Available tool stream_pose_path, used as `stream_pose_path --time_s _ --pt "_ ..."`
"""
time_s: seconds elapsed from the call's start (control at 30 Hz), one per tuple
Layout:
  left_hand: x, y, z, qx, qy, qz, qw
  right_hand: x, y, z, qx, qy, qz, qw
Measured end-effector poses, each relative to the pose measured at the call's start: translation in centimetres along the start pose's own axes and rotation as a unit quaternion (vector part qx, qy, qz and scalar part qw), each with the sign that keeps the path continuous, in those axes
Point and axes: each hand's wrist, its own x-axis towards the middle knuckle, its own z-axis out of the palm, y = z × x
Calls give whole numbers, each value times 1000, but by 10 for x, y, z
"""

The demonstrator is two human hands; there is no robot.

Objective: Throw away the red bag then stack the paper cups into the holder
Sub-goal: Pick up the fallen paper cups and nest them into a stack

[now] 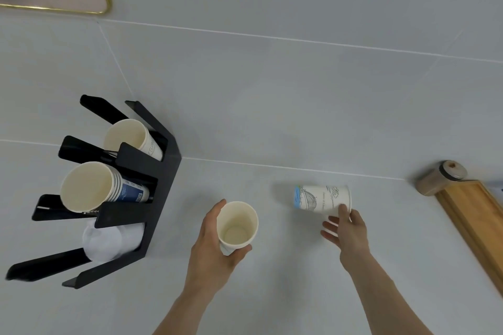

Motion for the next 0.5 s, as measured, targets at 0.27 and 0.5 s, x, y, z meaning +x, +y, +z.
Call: stream_pose_path --time_s 0.27,0.5 --pt "0 2 0 -7 -6 -3 1000 -106 -52 46 -65 -176 -267 945" --pt "-2 5 -2 -26 -15 14 999 -119 -15 55 -349 -230 -487 767"
